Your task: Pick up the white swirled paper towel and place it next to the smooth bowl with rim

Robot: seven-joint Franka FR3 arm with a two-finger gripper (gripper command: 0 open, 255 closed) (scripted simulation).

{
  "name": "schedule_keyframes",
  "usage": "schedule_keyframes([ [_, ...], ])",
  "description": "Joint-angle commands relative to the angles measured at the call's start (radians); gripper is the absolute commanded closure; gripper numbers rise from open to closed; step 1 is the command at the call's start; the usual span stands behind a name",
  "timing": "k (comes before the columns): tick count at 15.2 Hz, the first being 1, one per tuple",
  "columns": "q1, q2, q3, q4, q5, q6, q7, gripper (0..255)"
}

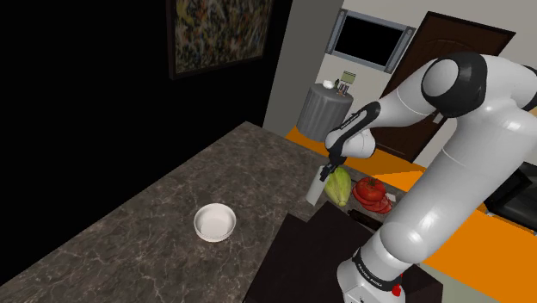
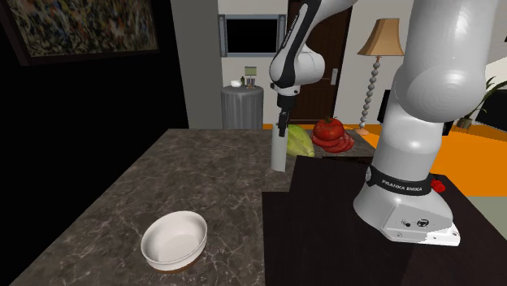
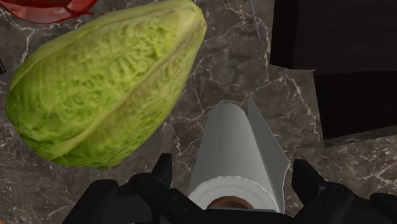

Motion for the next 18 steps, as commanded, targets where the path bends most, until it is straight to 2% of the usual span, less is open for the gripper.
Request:
schedule_keyframes([
  [1,0.0,0.0,0.0,0.0,0.0,0.0,0.0,255],
  [10,0.0,0.0,0.0,0.0,0.0,0.0,0.0,255],
  [18,-0.011,-0.141,-0.015,0.009,-0.162,-0.13,0.115,255],
])
